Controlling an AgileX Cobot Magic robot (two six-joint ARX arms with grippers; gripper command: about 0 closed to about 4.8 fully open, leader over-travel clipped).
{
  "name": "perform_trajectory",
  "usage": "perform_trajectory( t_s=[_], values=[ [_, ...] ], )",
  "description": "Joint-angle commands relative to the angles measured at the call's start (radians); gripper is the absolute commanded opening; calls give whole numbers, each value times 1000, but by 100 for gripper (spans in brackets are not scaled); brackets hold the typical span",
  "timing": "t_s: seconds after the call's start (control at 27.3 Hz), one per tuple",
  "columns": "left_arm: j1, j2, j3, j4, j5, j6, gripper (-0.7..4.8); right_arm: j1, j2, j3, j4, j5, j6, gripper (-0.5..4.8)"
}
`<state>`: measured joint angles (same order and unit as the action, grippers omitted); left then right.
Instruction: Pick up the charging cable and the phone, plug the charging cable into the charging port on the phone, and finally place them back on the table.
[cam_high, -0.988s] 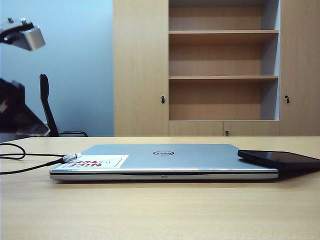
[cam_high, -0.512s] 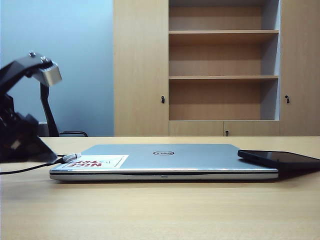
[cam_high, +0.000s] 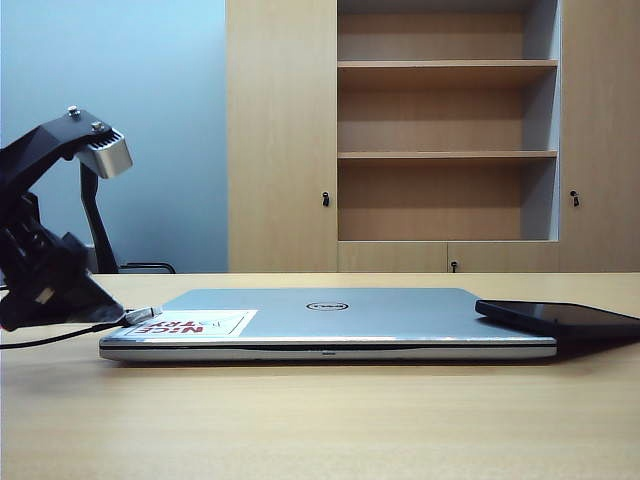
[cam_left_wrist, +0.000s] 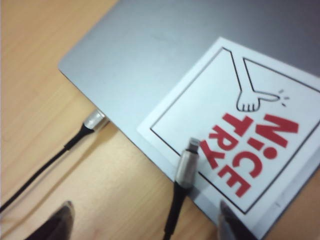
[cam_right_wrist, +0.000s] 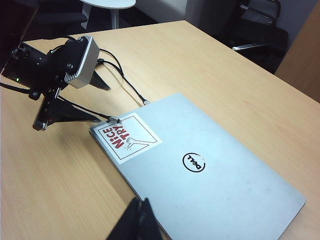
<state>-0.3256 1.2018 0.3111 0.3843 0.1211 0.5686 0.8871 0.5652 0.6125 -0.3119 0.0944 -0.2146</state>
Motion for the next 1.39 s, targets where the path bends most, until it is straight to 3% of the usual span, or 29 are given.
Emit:
perform_trajectory(
  t_s=[0.04, 0.18, 0.4, 0.55, 0.73, 1.39],
  values=[
    [0, -1, 1, 22, 2, 4, 368, 0, -4, 5, 24, 1, 1, -9],
    [15, -1, 1, 21, 1, 11, 367, 0, -4, 5, 24, 1, 1, -9],
    [119, -1, 1, 22, 1, 12, 369, 0, -4, 5, 24, 2, 1, -9],
    [88, -1, 1, 21, 2, 18, 374, -1, -4, 5, 25, 2, 1, -9],
    [53, 0, 1, 5, 2, 113, 409, -1, -4, 5, 25, 2, 1, -8],
    [53, 106, 1, 77, 3, 115, 408, -1, -4, 5, 32, 2, 1, -8]
  ],
)
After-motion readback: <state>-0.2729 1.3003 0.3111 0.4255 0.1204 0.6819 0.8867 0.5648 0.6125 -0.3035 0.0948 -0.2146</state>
